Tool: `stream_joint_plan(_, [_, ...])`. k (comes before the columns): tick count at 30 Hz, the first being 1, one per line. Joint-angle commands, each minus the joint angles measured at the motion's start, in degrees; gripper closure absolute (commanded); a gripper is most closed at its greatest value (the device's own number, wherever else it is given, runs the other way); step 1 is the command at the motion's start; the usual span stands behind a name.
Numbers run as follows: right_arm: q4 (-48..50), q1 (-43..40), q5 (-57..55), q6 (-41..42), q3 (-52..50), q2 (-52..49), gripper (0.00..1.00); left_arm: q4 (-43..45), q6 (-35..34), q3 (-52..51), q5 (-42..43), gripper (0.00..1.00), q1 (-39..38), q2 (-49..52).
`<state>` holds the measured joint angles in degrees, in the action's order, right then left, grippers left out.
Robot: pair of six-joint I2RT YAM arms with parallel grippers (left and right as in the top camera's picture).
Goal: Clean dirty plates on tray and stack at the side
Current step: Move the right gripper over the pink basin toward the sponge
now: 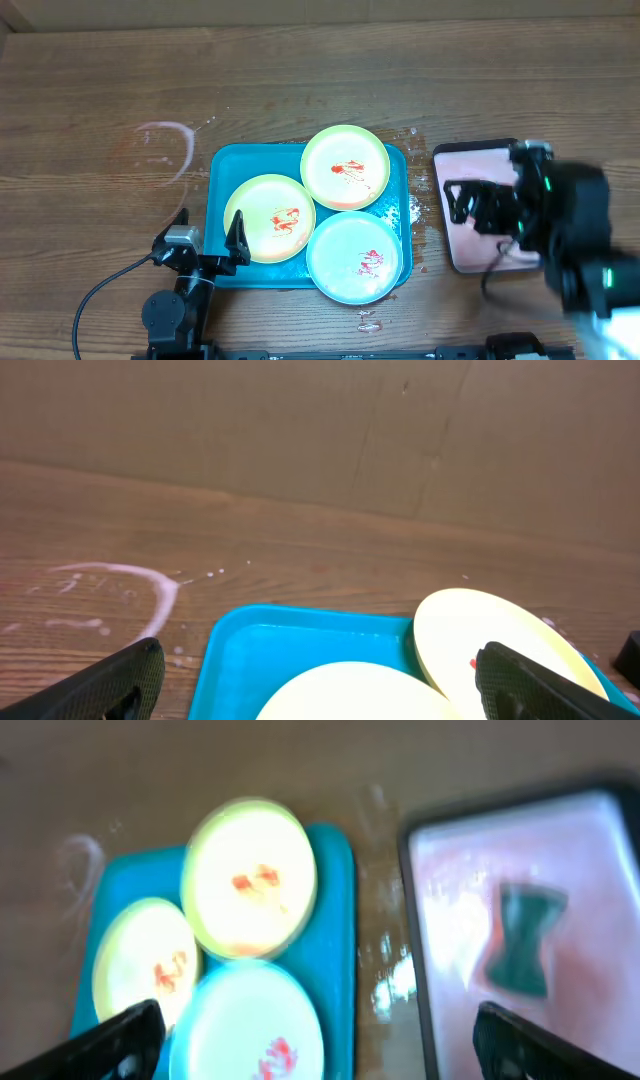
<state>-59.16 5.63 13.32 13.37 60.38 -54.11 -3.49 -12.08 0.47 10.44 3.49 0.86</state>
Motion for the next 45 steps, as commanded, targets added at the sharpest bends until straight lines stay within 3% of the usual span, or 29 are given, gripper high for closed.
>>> stream_joint_plan(1, [-7.8, 0.0, 0.3, -0.2, 9.1, -11.3, 0.00, -0.1, 0.1, -0.2, -0.4, 0.00, 0.3, -0.6])
stream_joint_plan(10, [-19.7, 0.0, 0.3, 0.1, 12.8, -30.9, 0.00, -0.1, 0.1, -0.2, -0.4, 0.00, 0.3, -0.6])
stream_joint_plan(25, [-17.9, 0.0, 2.5, 0.2, 12.8, -31.5, 0.00, -0.4, -2.6, 0.3, 0.3, 0.00, 0.3, -0.5])
stream_joint_plan(29, [-17.8, 0.0, 2.9, 0.2, 12.8, -31.5, 0.00, -7.6, -3.3, 5.4, -2.7, 0.00, 0.3, 1.3])
stream_joint_plan(35, [-17.9, 0.0, 2.9, 0.2, 12.8, -31.5, 0.00, -16.3, -0.7, 17.3, -8.5, 0.00, 0.3, 16.1])
stream_joint_plan(39, [-17.9, 0.0, 2.9, 0.2, 12.8, -31.5, 0.00, -22.2, -0.8, 28.3, -8.0, 0.00, 0.3, 31.9])
stream_joint_plan(45, [-18.8, 0.0, 2.9, 0.2, 12.8, -31.5, 0.00, -38.0, -0.8, 46.8, -3.6, 0.00, 0.2, 56.8])
